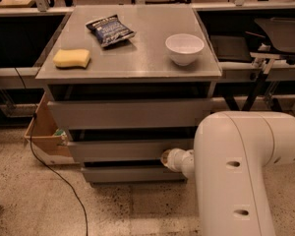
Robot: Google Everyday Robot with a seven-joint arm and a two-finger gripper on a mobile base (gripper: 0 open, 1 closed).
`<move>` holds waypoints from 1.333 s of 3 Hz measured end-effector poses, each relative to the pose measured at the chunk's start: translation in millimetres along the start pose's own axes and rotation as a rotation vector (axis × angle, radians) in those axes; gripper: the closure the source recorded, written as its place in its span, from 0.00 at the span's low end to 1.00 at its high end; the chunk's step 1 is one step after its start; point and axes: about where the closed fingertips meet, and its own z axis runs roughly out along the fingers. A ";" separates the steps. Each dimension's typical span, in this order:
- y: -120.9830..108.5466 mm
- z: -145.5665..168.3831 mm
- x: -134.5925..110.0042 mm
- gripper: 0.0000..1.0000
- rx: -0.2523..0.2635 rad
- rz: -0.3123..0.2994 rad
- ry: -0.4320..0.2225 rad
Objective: Close middle drawer
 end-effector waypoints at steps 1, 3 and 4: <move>18.9 -8.8 7.4 1.00 -0.049 0.017 0.005; 30.7 -137.8 52.3 1.00 -0.047 0.097 0.079; 28.3 -143.5 54.3 1.00 -0.040 0.100 0.081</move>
Offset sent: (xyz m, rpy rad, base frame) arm -0.0875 -0.0700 0.0234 -0.0072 0.1458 -0.0419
